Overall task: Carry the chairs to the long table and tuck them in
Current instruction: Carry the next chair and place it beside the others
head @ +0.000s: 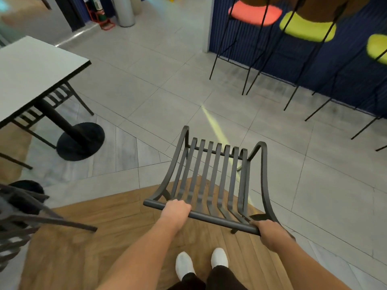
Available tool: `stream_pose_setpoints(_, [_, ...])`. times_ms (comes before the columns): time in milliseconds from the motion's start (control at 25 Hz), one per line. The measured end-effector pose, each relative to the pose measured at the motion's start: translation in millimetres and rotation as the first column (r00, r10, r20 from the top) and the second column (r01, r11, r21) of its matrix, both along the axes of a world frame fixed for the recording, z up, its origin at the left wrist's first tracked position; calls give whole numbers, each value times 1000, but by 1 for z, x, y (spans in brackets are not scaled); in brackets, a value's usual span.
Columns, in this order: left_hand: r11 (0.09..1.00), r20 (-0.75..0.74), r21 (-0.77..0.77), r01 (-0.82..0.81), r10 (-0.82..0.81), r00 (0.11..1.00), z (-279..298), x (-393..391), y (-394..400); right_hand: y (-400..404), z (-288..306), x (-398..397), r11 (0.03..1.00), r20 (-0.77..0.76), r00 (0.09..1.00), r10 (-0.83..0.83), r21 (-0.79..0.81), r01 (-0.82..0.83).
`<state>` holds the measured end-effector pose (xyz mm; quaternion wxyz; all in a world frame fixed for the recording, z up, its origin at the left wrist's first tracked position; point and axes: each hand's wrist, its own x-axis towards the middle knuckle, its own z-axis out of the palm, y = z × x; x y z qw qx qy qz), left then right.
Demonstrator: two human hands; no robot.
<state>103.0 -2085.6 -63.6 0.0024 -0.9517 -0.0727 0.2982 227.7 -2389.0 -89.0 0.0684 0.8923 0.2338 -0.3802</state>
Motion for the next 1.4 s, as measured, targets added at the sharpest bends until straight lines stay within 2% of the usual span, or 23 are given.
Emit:
stream_pose_setpoints(200, [989,-26,13,-145,145,989,6,-15,44,68,0,32,992,-13,992,128,17,-128])
stream_pose_setpoints(360, [946,-27,10,-325,325,945,7,-22,89,149,-5,72,956,-24,956,292,15,-292])
stream_pose_setpoints(520, [859,-23,1,-512,511,859,4,-26,123,233,-5,114,896,-50,895,444,-5,-445])
stream_pose_setpoints(760, [687,15,-17,-726,727,687,0,-25,173,367,2,161,737,-12,737,676,-1,-676])
stream_pose_setpoints(880, [614,18,-14,-789,789,614,0,-24,204,429,8,172,675,-2,675,738,11,-737])
stream_pose_setpoints(1040, [564,28,-20,-825,825,564,-3,-22,265,523,6,180,586,12,586,810,1,-810])
stream_pose_setpoints(1400, [440,-17,-43,-897,897,441,-8,-28,422,712,-2,179,487,7,487,873,-8,-873])
